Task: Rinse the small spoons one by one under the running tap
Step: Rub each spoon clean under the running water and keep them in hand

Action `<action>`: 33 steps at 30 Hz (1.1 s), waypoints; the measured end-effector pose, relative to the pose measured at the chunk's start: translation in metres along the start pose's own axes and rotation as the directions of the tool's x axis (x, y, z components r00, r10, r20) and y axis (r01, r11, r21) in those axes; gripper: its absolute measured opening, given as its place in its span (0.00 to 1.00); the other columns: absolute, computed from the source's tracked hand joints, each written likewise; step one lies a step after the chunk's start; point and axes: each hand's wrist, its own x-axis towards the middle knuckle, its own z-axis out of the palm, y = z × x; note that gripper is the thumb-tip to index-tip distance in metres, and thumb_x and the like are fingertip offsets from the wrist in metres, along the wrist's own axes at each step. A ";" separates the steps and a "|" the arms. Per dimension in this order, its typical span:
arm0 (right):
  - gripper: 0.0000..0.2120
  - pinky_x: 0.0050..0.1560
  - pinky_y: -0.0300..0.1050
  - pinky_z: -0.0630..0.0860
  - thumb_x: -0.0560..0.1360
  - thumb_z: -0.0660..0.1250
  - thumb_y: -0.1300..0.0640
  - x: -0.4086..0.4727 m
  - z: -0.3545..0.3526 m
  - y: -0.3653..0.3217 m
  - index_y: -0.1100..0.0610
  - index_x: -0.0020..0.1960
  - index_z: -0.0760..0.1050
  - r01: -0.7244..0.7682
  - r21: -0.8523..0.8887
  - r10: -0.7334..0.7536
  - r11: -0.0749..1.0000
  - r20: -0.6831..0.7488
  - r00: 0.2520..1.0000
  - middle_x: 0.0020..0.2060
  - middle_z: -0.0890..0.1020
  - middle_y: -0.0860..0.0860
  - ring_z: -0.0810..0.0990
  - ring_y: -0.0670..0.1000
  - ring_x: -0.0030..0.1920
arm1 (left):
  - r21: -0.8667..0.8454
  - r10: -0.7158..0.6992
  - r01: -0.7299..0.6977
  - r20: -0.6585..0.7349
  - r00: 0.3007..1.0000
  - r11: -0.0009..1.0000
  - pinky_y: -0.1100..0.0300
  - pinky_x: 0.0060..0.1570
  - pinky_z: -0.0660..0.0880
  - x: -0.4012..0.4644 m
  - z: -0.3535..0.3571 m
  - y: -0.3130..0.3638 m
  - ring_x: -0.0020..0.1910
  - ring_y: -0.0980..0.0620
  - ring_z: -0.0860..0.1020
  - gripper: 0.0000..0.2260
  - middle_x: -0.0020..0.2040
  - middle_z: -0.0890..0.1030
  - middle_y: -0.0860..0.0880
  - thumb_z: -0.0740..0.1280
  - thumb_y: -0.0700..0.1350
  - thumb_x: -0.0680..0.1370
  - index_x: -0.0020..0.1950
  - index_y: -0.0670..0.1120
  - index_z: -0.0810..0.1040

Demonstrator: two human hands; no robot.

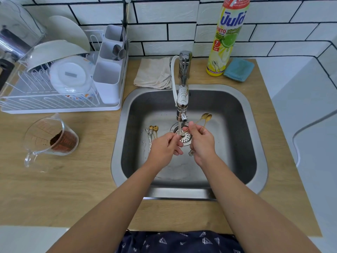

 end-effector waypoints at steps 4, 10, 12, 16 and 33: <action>0.08 0.22 0.32 0.69 0.79 0.72 0.55 0.001 0.001 0.000 0.60 0.47 0.81 -0.001 0.017 0.000 1.000 0.005 1.000 0.36 0.88 0.49 0.76 0.39 0.23 | -0.112 -0.181 0.177 -0.025 0.983 0.978 0.64 0.24 0.67 0.005 0.003 0.006 0.23 0.56 0.70 0.17 0.26 0.75 0.55 0.61 0.53 0.83 0.40 0.46 0.78; 0.07 0.26 0.31 0.71 0.79 0.72 0.55 0.001 -0.001 -0.001 0.59 0.48 0.81 0.028 -0.028 -0.029 0.999 -0.031 0.999 0.38 0.88 0.49 0.78 0.39 0.26 | -0.335 -0.229 0.237 0.064 0.971 0.912 0.65 0.25 0.68 0.008 0.010 0.009 0.24 0.57 0.71 0.12 0.34 0.80 0.50 0.62 0.48 0.84 0.47 0.42 0.79; 0.06 0.27 0.31 0.72 0.79 0.72 0.55 0.001 -0.002 -0.002 0.57 0.47 0.80 0.032 -0.017 -0.032 0.999 -0.041 0.999 0.37 0.88 0.49 0.79 0.39 0.27 | -0.377 -0.198 0.234 0.132 0.971 0.896 0.66 0.31 0.74 0.007 0.011 0.011 0.29 0.58 0.78 0.06 0.40 0.83 0.48 0.61 0.39 0.84 0.54 0.41 0.78; 0.06 0.35 0.38 0.79 0.80 0.71 0.55 0.002 -0.003 -0.004 0.57 0.47 0.78 0.026 0.048 -0.023 0.999 -0.051 0.998 0.36 0.88 0.48 0.84 0.44 0.35 | -0.454 -0.209 0.276 0.193 0.959 0.847 0.64 0.41 0.80 0.009 0.008 0.016 0.40 0.53 0.85 0.06 0.46 0.85 0.46 0.60 0.35 0.84 0.57 0.42 0.76; 0.19 0.37 0.42 0.81 0.87 0.56 0.52 0.010 -0.003 -0.001 0.62 0.44 0.74 -0.087 0.223 0.073 0.971 0.071 0.995 0.46 0.86 0.58 0.86 0.51 0.39 | 0.238 -0.335 0.297 0.140 0.932 0.925 0.58 0.36 0.76 0.002 -0.013 -0.007 0.33 0.54 0.80 0.18 0.39 0.85 0.49 0.72 0.57 0.76 0.52 0.45 0.72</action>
